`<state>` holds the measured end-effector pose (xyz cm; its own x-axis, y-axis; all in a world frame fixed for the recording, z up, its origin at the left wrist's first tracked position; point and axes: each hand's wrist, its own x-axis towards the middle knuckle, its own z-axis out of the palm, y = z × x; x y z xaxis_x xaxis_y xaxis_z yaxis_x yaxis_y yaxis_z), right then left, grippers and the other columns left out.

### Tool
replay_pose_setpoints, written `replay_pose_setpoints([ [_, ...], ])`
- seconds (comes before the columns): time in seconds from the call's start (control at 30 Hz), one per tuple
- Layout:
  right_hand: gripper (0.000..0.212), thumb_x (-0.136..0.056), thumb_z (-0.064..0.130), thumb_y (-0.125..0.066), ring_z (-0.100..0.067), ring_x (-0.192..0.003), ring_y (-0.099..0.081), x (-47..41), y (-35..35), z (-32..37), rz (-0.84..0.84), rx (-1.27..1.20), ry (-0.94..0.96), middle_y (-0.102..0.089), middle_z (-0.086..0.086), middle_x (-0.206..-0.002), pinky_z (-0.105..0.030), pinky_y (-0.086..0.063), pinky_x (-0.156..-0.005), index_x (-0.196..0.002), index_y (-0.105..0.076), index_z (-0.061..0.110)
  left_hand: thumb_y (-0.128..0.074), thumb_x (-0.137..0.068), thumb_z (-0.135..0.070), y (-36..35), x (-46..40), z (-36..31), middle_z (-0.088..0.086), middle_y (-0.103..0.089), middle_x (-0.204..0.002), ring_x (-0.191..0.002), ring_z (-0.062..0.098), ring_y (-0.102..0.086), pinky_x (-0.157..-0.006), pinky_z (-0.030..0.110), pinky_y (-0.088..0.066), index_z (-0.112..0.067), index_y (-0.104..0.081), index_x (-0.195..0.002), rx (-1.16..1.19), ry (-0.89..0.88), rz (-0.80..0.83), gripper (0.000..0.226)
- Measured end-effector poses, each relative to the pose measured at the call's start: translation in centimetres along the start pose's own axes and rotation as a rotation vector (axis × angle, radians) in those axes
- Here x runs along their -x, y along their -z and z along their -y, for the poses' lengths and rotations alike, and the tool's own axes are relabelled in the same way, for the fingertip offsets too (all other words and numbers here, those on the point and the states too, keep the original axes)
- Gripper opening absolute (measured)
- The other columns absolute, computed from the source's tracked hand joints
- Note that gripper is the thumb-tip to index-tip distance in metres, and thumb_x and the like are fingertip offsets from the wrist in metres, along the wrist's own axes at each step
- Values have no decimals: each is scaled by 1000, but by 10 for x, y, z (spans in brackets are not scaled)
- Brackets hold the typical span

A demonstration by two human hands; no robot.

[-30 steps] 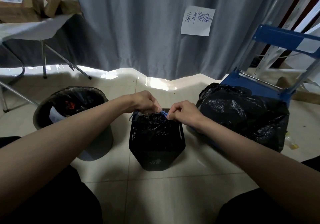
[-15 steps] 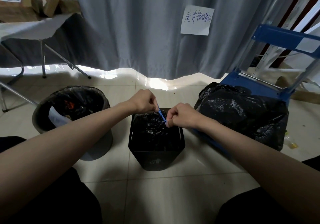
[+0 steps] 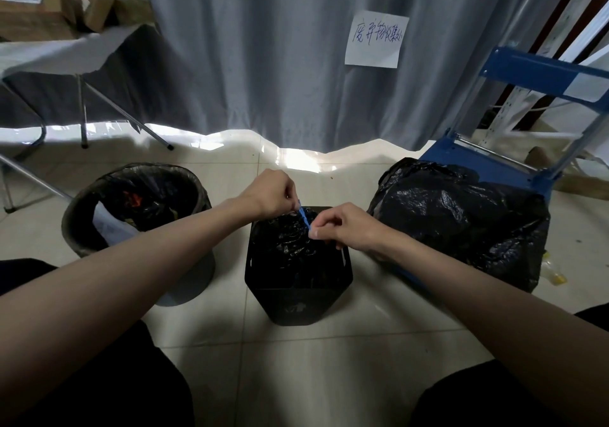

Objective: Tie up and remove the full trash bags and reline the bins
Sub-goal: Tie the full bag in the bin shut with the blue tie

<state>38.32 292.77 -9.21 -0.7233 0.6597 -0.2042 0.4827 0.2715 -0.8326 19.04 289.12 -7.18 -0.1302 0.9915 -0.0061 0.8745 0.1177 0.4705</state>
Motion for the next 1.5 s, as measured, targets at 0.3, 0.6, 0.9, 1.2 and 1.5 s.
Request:
replay_pose_setpoints([
  [0.3, 19, -92, 21, -69, -9, -57, -58, -1, -1, 3, 17, 20, -109, -64, 1, -63, -19, -50, -55, -75, -72, 13, -71, -79, -11, -2, 2, -5, -10, -66, -74, -74, 11, -59, -65, 23, -41, -27, -70, -68, -51, 8, -46, 20],
  [0.6, 43, -103, 33, -46, -15, -48, -53, 0, -3, 15, 1, 150, -231, -56, -3, -61, -22, -51, -49, -65, -52, 13, -72, -79, -16, -1, 4, -14, -2, -71, -83, -81, 19, -63, -69, 30, -51, -19, -74, -76, -84, -53, -96, 5],
  [0.9, 34, -99, 26, -55, -2, -46, -53, 5, 3, 15, -21, 166, -150, -61, 2, -61, -18, -48, -49, -70, -67, 14, -70, -79, -14, 4, 4, -9, -6, -66, -80, -84, 19, -64, -70, 29, -49, -24, -71, -72, -106, -9, -74, 12],
  [1.2, 37, -97, 21, -52, -17, -52, -52, 9, -7, 29, -19, 332, -105, -58, 1, -55, -22, -44, -54, -62, -65, 17, -68, -80, -20, 0, 10, -13, -7, -65, -94, -89, 21, -61, -68, 30, -40, -28, -60, -69, -210, -23, -82, 16],
  [1.5, 32, -89, 12, -51, -19, -56, -49, 10, -14, 34, -2, 386, -70, -60, -6, -62, -31, -42, -56, -62, -67, 12, -66, -79, -19, -8, 9, -10, -8, -62, -96, -86, 22, -60, -67, 30, -38, -26, -61, -72, -257, -40, -93, 11],
])
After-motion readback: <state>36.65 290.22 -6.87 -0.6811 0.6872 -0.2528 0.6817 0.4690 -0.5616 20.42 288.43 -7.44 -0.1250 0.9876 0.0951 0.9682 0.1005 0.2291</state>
